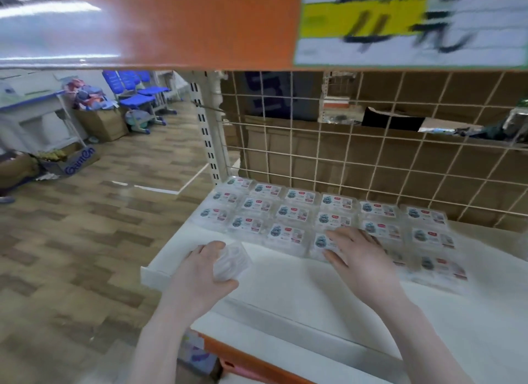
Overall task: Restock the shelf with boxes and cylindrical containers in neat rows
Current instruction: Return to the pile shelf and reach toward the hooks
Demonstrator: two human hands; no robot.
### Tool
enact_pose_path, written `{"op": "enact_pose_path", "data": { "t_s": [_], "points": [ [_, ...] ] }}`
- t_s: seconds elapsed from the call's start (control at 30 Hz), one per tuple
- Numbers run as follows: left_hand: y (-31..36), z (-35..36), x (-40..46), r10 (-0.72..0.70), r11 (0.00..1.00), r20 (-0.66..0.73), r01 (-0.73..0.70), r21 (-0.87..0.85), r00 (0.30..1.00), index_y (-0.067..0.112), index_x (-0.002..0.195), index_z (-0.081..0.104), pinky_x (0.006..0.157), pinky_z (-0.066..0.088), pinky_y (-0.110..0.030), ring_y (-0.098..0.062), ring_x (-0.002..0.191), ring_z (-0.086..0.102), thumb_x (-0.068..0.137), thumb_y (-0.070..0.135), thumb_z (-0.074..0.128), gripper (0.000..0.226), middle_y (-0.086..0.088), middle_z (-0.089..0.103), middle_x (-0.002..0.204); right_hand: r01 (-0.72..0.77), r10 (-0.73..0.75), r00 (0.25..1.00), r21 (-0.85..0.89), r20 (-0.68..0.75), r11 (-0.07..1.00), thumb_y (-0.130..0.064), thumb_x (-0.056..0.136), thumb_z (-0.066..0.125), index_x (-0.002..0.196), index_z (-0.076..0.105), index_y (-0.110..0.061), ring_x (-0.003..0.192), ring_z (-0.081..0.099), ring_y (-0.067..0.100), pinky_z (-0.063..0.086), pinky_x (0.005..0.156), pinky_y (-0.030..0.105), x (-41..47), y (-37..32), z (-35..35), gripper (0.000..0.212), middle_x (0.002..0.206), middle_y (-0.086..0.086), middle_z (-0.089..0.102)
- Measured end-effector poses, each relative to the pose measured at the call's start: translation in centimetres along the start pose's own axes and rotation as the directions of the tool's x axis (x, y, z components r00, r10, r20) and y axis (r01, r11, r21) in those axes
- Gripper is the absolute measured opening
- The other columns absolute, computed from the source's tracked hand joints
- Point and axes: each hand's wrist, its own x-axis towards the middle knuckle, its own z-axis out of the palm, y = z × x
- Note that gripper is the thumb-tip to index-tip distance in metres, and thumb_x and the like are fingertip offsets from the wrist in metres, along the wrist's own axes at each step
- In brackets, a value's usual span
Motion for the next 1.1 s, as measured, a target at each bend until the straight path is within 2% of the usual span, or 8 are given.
{"op": "enact_pose_path", "data": {
  "t_s": [0.07, 0.2, 0.47, 0.67, 0.77, 0.87, 0.97, 1.1],
  "points": [
    [-2.3, -1.2, 0.7, 0.008, 1.0, 0.014, -0.008, 0.013, 1.0, 0.026, 0.136, 0.038, 0.095, 0.036, -0.024, -0.012, 0.121, 0.044, 0.077, 0.035, 0.071, 0.069, 0.006, 0.049, 0.129, -0.001, 0.003, 0.997, 0.021, -0.083, 1.0, -0.016, 0.072, 0.079, 0.102, 0.069, -0.01, 0.085, 0.066, 0.032, 0.053, 0.069, 0.042, 0.9, -2.3, 1.5, 0.032, 0.097, 0.005, 0.067],
    [-6.2, -3.1, 2.4, 0.028, 0.997, 0.027, -0.03, 0.068, 0.999, 0.03, 0.133, 0.038, 0.086, 0.037, -0.022, -0.011, 0.117, 0.044, 0.076, 0.039, 0.069, 0.066, 0.01, 0.049, 0.127, -0.024, 0.025, 0.981, 0.009, -0.194, 1.0, -0.012, 0.063, 0.084, 0.094, 0.072, -0.011, 0.076, 0.066, 0.031, 0.055, 0.061, 0.04, 2.5, -6.1, 3.7, 0.034, 0.09, 0.005, 0.069],
    [-10.0, -4.6, 5.2, 0.132, 0.986, 0.11, -0.142, 0.092, 0.985, 0.029, 0.135, 0.038, 0.09, 0.039, -0.025, -0.013, 0.119, 0.043, 0.077, 0.042, 0.067, 0.066, 0.009, 0.049, 0.129, -0.079, 0.067, 0.948, -0.025, -0.311, 0.997, -0.008, 0.057, 0.086, 0.092, 0.072, -0.007, 0.076, 0.067, 0.032, 0.054, 0.062, 0.04, 3.9, -10.2, 5.6, 0.037, 0.089, 0.008, 0.07],
    [-10.5, -4.3, 6.5, 0.205, 0.978, 0.192, -0.21, 0.008, 0.96, 0.028, 0.138, 0.041, 0.091, 0.04, -0.022, -0.008, 0.116, 0.047, 0.075, 0.04, 0.071, 0.07, 0.013, 0.042, 0.134, -0.116, 0.1, 0.933, -0.025, -0.346, 0.993, -0.007, 0.063, 0.084, 0.094, 0.071, -0.007, 0.077, 0.066, 0.033, 0.054, 0.066, 0.041, 3.9, -10.1, 6.4, 0.033, 0.09, 0.008, 0.069],
    [-11.1, -4.1, 6.7, 0.24, 0.968, 0.216, -0.25, 0.02, 0.946, 0.027, 0.141, 0.038, 0.094, 0.036, -0.019, -0.008, 0.119, 0.04, 0.073, 0.039, 0.075, 0.079, 0.013, 0.036, 0.135, -0.123, 0.108, 0.926, -0.018, -0.361, 0.992, -0.005, 0.063, 0.083, 0.094, 0.071, -0.006, 0.077, 0.066, 0.033, 0.054, 0.067, 0.042, 3.9, -10.1, 6.7, 0.033, 0.09, 0.009, 0.069],
    [-11.4, -3.9, 6.8, 0.275, 0.954, 0.182, -0.291, 0.067, 0.944, 0.027, 0.141, 0.038, 0.089, 0.03, -0.015, -0.008, 0.113, 0.031, 0.07, 0.039, 0.076, 0.082, 0.013, 0.035, 0.125, -0.131, 0.117, 0.924, -0.012, -0.364, 0.991, -0.005, 0.064, 0.082, 0.093, 0.071, -0.005, 0.077, 0.066, 0.034, 0.055, 0.067, 0.043, 4.0, -10.3, 6.9, 0.031, 0.09, 0.01, 0.069],
    [-11.4, -4.0, 6.9, 0.308, 0.942, 0.165, -0.325, 0.088, 0.937, 0.028, 0.14, 0.04, 0.088, 0.028, -0.014, -0.006, 0.108, 0.029, 0.072, 0.039, 0.073, 0.077, 0.014, 0.036, 0.12, -0.137, 0.13, 0.925, 0.006, -0.358, 0.991, -0.004, 0.065, 0.082, 0.093, 0.071, -0.006, 0.079, 0.065, 0.034, 0.055, 0.068, 0.043, 4.1, -10.3, 7.0, 0.031, 0.092, 0.01, 0.069],
    [-11.5, -5.0, 6.9, 0.325, 0.942, 0.161, -0.333, 0.027, 0.932, 0.031, 0.13, 0.053, 0.09, 0.038, -0.018, -0.007, 0.111, 0.048, 0.078, 0.038, 0.068, 0.055, 0.014, 0.052, 0.122, -0.137, 0.13, 0.92, 0.007, -0.37, 0.991, -0.004, 0.065, 0.081, 0.095, 0.071, -0.005, 0.078, 0.065, 0.034, 0.054, 0.068, 0.042, 3.9, -10.3, 6.8, 0.032, 0.092, 0.009, 0.069]
  ]
}}
